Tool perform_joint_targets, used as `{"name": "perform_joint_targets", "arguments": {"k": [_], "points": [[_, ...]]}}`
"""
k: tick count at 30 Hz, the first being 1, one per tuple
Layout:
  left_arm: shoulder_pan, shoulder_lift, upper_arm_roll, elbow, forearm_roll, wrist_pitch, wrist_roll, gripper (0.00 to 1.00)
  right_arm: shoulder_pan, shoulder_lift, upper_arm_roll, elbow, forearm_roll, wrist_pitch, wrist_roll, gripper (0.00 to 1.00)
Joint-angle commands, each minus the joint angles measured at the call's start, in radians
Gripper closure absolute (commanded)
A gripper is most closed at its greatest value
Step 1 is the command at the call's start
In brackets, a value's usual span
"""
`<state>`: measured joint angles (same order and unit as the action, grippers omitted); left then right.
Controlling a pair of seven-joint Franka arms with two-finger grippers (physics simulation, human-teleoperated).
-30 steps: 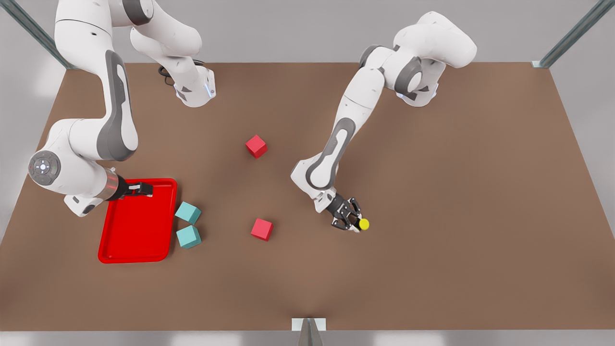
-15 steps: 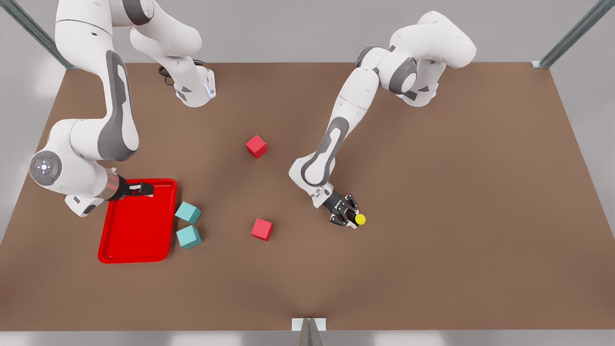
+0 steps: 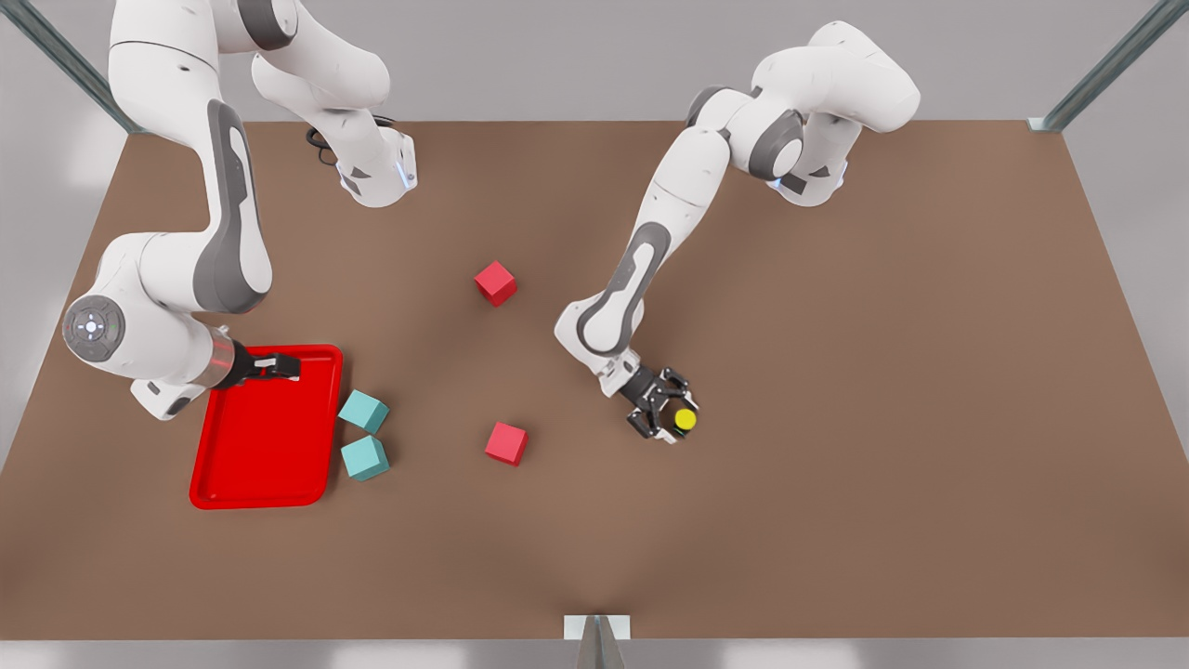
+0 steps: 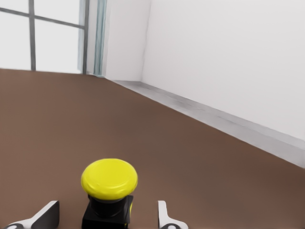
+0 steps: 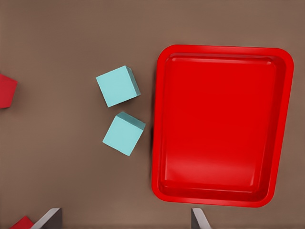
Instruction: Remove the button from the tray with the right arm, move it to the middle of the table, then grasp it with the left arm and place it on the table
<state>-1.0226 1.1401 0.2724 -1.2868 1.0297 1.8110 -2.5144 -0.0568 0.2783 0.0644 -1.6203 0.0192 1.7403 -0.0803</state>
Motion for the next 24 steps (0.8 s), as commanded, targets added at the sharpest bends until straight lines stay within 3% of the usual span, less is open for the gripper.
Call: {"name": "perform_joint_targets", "arguments": {"k": [1, 11, 14, 17, 20, 22, 24], "points": [[-0.002, -0.006, 0.001, 0.000, 0.001, -0.015, -0.012, 0.00, 0.000, -0.001, 0.000, 0.000, 0.001, 0.001, -0.001, 0.00], [0.007, -0.171, 0.001, -0.091, 0.036, -0.065, 0.097, 0.00, 0.000, 0.001, 0.000, 0.000, 0.001, -0.001, -0.001, 0.00], [0.007, -0.338, -0.027, -0.137, -0.011, -0.093, 0.267, 0.00, 0.000, 0.001, -0.001, 0.000, 0.001, -0.002, -0.001, 0.00], [0.090, -0.482, -0.029, -0.089, -0.220, -0.038, 0.529, 0.00, -0.002, -0.001, 0.000, 0.002, 0.001, -0.007, -0.003, 0.00], [0.240, -0.666, -0.029, -0.043, -0.678, -0.021, 1.167, 0.00, -0.002, -0.001, 0.000, 0.002, 0.001, -0.007, -0.001, 0.00], [0.346, -0.729, -0.025, -0.040, -0.976, -0.131, 1.702, 0.00, 0.000, 0.001, 0.000, 0.000, 0.001, -0.001, -0.001, 0.00], [0.423, -0.752, -0.025, 0.014, -1.057, -0.292, 2.063, 0.00, 0.006, 0.002, 0.000, 0.000, 0.001, -0.001, -0.001, 0.00]]}}
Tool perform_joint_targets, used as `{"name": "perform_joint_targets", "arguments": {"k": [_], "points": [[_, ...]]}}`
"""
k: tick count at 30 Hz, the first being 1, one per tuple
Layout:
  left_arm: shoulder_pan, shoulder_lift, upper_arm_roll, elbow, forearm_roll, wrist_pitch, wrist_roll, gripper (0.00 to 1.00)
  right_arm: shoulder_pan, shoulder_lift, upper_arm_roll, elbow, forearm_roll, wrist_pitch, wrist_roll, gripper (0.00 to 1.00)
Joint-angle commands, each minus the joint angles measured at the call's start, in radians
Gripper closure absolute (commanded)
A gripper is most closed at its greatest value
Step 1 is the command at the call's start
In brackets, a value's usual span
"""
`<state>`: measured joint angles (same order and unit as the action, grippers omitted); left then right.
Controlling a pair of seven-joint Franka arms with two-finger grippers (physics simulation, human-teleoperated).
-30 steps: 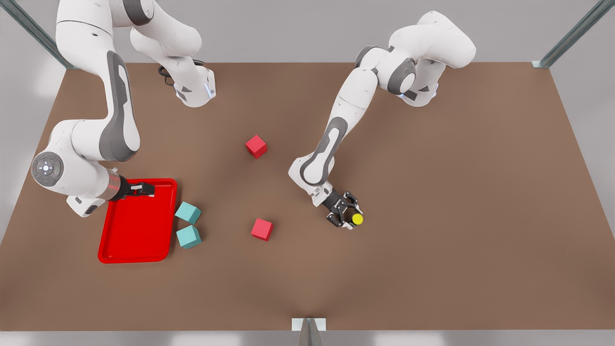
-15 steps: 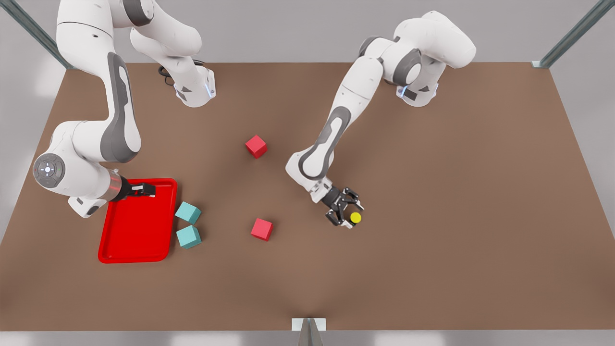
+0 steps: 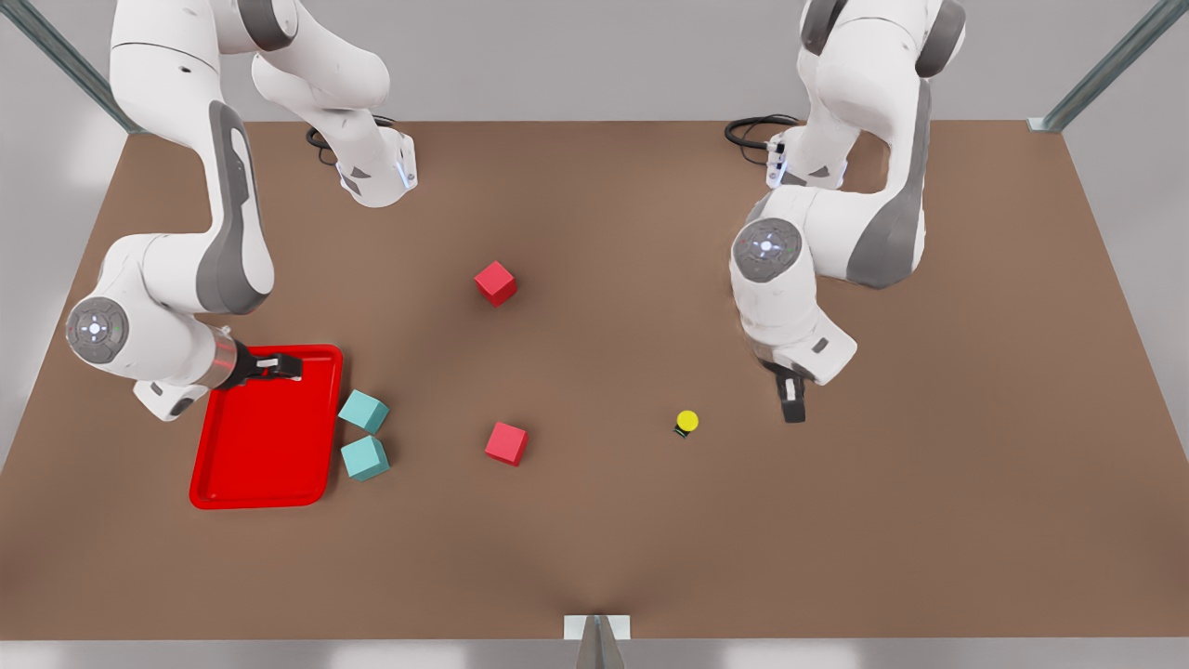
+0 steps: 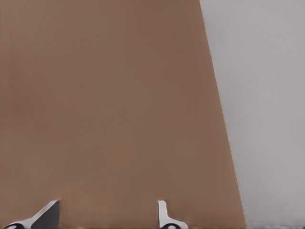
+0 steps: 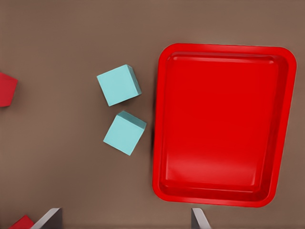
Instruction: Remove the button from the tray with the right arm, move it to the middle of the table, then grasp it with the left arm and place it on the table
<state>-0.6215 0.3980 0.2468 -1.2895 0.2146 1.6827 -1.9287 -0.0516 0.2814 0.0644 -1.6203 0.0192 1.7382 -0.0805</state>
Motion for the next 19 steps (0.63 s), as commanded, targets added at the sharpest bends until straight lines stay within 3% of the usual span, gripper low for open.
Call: {"name": "perform_joint_targets", "arguments": {"k": [1, 2, 3, 4, 7, 8, 19], "points": [[0.065, -0.041, 0.000, 0.015, -0.265, -0.189, 1.605, 0.00, 0.001, -0.001, 0.000, 0.000, 0.001, 0.001, -0.001, 0.00], [0.075, -0.047, -0.004, 0.010, -0.264, -0.192, 1.605, 0.00, 0.001, 0.001, 0.000, 0.000, 0.001, 0.001, -0.001, 0.00], [0.217, -0.057, -0.113, 0.012, -0.264, -0.213, 1.677, 0.00, 0.001, 0.001, 0.000, 0.000, -0.001, 0.001, -0.001, 0.00], [0.543, -0.064, -0.461, 0.016, -0.219, -0.209, 1.754, 0.00, 0.001, 0.001, 0.000, 0.000, 0.001, 0.001, -0.001, 0.00], [0.557, -0.225, -0.340, -0.048, -0.205, -0.322, 1.955, 0.00, -0.001, -0.001, 0.000, 0.006, 0.001, 0.001, -0.001, 0.00], [0.559, -0.402, -0.343, -0.324, -0.201, -0.115, 1.955, 0.00, -0.004, -0.004, -0.001, 0.011, 0.001, 0.001, -0.001, 0.00], [0.549, -0.375, -0.345, -0.280, -0.204, -0.141, 1.892, 0.00, -0.007, -0.007, -0.001, 0.014, 0.001, 0.000, 0.001, 0.00]]}}
